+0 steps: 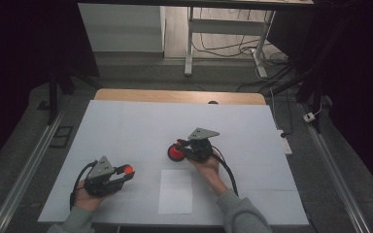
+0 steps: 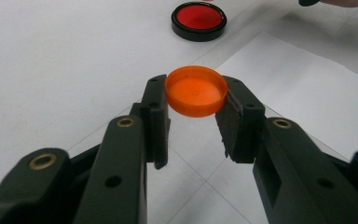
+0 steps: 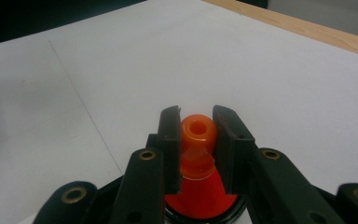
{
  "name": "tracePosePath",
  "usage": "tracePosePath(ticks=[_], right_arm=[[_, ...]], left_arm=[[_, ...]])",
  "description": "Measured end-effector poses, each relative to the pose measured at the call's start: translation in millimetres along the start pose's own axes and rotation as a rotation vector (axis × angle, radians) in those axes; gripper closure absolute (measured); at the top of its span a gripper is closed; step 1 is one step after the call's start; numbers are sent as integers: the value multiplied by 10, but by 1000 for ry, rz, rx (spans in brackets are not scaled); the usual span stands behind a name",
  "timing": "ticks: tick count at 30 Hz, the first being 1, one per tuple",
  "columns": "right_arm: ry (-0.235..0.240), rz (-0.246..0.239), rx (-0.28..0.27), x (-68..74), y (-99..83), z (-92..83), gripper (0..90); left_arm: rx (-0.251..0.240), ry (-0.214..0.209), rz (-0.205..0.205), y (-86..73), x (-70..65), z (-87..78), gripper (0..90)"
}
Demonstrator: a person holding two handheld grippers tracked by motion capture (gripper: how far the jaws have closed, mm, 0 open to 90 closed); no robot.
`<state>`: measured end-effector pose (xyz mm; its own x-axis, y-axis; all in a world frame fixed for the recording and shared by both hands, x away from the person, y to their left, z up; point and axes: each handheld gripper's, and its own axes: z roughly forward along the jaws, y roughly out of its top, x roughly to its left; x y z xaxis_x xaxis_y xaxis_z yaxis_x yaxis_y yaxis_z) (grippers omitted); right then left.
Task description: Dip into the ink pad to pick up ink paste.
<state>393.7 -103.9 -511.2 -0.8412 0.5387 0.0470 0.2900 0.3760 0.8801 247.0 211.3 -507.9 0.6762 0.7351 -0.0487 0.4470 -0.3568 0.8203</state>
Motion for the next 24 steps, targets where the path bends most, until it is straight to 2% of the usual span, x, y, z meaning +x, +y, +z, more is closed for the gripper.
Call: tracePosePath(ticks=[12,24], right_arm=[[24,45,-47,-26,46,-168,722],[20,42,-77,-60,60,-350,723]], left_arm=[[1,3,-5,-9,24,-1,649],[0,2,-7,-9,29,-1,648]])
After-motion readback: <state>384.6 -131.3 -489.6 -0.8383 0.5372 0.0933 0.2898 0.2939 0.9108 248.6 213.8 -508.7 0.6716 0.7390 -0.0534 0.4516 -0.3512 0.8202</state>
